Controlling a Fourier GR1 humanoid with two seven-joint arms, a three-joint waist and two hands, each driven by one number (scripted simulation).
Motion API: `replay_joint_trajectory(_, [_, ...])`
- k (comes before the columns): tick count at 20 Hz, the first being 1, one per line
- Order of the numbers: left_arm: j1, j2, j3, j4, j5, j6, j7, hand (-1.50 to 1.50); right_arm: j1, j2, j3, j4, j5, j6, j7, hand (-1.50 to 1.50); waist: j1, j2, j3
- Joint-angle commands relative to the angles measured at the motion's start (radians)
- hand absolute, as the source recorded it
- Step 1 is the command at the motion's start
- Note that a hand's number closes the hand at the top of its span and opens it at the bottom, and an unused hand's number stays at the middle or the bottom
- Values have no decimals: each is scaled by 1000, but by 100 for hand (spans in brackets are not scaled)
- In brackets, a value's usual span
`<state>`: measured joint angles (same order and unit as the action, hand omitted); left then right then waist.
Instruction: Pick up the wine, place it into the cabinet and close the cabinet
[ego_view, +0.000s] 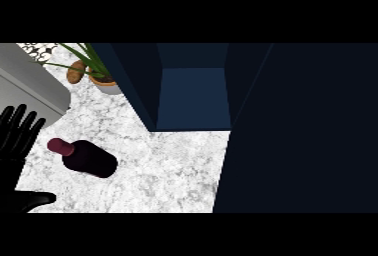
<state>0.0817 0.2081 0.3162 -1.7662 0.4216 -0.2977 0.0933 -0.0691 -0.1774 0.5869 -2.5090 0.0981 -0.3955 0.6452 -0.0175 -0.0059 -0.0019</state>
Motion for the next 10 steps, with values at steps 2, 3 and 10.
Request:
replay_joint_trajectory(2, [-40,-7,-2,120,-95,5,-94,-150,29,-63,-1,-217,112,-6,92,-150,-8,1,0])
replay_joint_trajectory(3, [22,-24,-8,109,-86,-29,-121,-150,-14,-30,26,-158,144,-25,91,-150,7,1,0])
replay_joint_trajectory(10, [5,-27,-13,301,-163,-76,-260,-150,-26,-92,-7,-189,117,-45,119,-150,-5,2,0])
